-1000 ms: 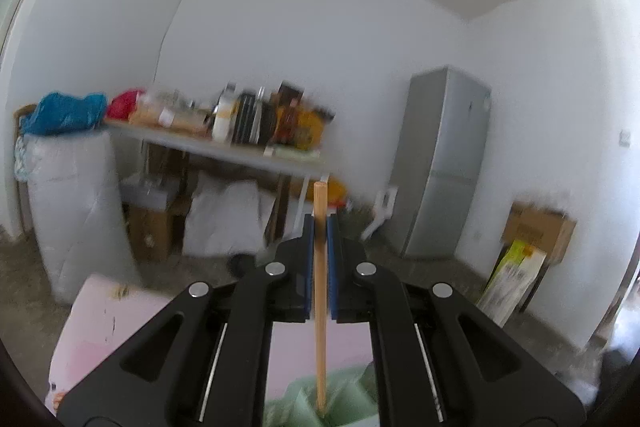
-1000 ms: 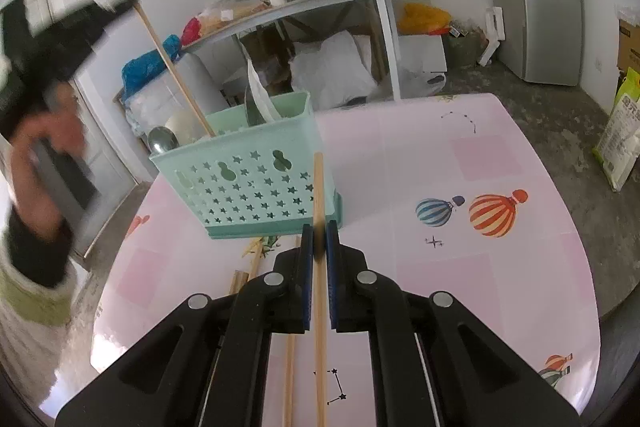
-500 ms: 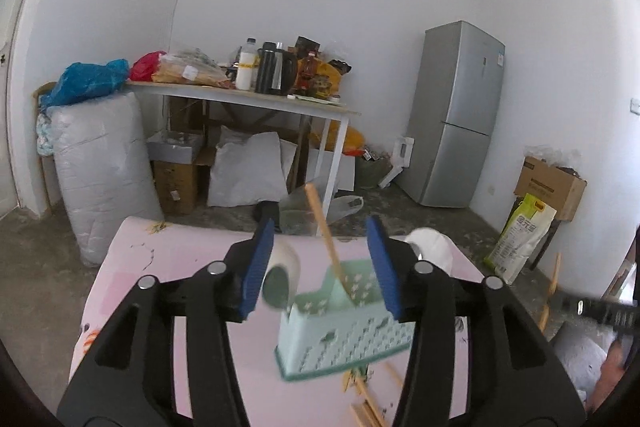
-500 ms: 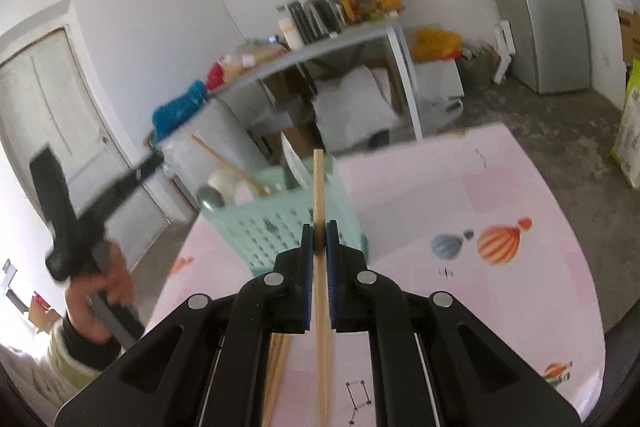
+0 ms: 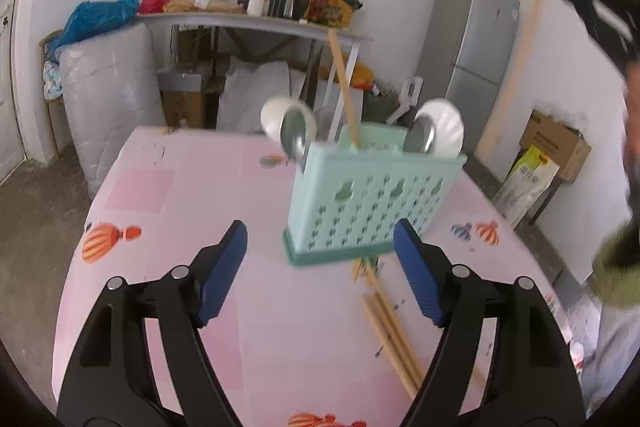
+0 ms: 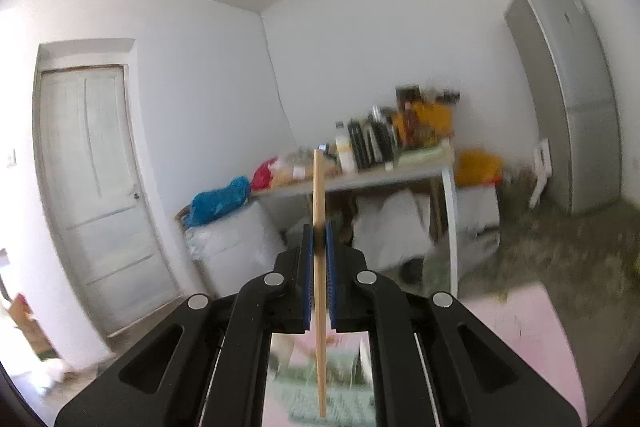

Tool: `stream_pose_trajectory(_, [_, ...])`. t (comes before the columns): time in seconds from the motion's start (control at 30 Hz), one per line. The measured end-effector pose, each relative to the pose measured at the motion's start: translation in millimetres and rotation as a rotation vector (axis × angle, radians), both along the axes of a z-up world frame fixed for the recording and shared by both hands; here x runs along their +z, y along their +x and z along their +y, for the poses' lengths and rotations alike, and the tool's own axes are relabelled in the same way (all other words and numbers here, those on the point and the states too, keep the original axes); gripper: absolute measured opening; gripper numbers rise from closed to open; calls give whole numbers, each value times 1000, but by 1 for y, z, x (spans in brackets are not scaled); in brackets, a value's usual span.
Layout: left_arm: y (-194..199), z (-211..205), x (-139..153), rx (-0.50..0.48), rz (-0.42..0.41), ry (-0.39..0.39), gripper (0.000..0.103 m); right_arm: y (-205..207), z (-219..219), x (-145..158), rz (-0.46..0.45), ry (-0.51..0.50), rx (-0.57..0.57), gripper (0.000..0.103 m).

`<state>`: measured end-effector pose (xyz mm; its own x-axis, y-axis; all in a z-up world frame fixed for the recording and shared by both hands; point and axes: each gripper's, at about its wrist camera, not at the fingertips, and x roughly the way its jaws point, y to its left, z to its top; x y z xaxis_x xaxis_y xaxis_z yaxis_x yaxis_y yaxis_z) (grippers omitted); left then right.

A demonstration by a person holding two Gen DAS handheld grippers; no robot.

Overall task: Organize utensils
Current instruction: 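Drop the chopsticks into the holder, opening the left tool while the right tool releases too, then lower both tools back toward the remaining chopsticks on the table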

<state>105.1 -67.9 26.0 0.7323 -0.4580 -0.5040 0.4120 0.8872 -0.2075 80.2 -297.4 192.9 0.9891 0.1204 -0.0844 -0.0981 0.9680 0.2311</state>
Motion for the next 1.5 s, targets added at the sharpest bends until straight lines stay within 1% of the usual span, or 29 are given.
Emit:
stream_pose_trajectory(0.07, [-3,2,-8,3,17,10,74,19,12,2,-15,-28,-3,6])
stream_pose_trajectory(0.13, [-2,7,-15,3,34,12,75,35,22,-3,-12,-39,6,6])
stream_pose_trajectory(0.2, [-3,8,-20,-1,51,18,76,52,30,-12,0,-48,4,6])
stream_pose_trajectory(0.3, [-4,5,-24,-7,70,37,78,72,37,-36,34,-55,-1,6])
stream_pose_trajectory(0.33, [-5,5,-26,-9,74,43,78,78,37,-44,54,-54,0,6])
stream_pose_trajectory(0.43, [-7,5,-29,-15,83,53,79,96,33,-75,156,-47,17,7])
stream_pose_trajectory(0.5, [-8,5,-33,-20,91,61,79,106,27,-95,272,-48,35,8])
stream_pose_trajectory(0.53, [-9,4,-35,-23,95,64,79,107,24,-101,310,-49,30,8])
stream_pose_trajectory(0.57, [-9,3,-37,-28,99,70,80,106,19,-104,337,-48,20,11])
stream_pose_trajectory(0.6, [-9,1,-39,-32,102,76,80,101,14,-104,343,-43,14,25])
stream_pose_trajectory(0.63, [-10,0,-41,-36,104,84,80,92,8,-101,336,-32,7,43])
stream_pose_trajectory(0.67, [-11,-2,-41,-37,107,88,81,84,3,-97,319,-23,-2,49])
stream_pose_trajectory(0.73, [-11,-5,-44,-41,114,100,81,66,-4,-88,285,-19,-17,51])
stream_pose_trajectory(0.83, [-13,-8,-48,-47,120,114,81,28,-14,-77,256,-9,-34,52])
stream_pose_trajectory(0.9, [-14,-9,-51,-53,126,124,82,12,-16,-82,277,-8,-24,52])
stream_pose_trajectory(0.93, [-14,-10,-53,-54,132,133,82,4,-15,-86,307,-12,-18,52])
stream_pose_trajectory(1.03, [-15,-14,-60,-63,153,151,82,-8,-11,-125,471,-4,16,52])
stream_pose_trajectory(1.07, [-16,-16,-62,-66,162,157,82,-10,-8,-151,568,6,24,52])
stream_pose_trajectory(1.13, [-18,-19,-65,-78,174,163,82,-10,-4,-184,682,37,50,39])
stream_pose_trajectory(1.17, [-20,-20,-67,-84,180,167,82,-9,-1,-205,758,62,69,37])
stream_pose_trajectory(1.2, [-21,-22,-69,-91,185,172,82,-9,4,-221,809,71,77,33])
stream_pose_trajectory(1.23, [-23,-25,-70,-100,189,176,82,-8,10,-237,851,54,74,30])
stream_pose_trajectory(1.27, [-25,-26,-71,-106,190,179,82,-7,14,-244,872,39,72,29])
stream_pose_trajectory(1.33, [-29,-30,-73,-120,191,187,82,-5,23,-261,917,-10,60,19])
stream_pose_trajectory(1.4, [-31,-34,-74,-130,195,191,82,-8,29,-263,903,-65,39,16])
stream_pose_trajectory(1.43, [-32,-37,-75,-137,199,193,82,-8,32,-262,902,-97,29,11])
stream_pose_trajectory(1.5, [-34,-41,-77,-150,205,195,82,-11,31,-261,905,-108,10,7])
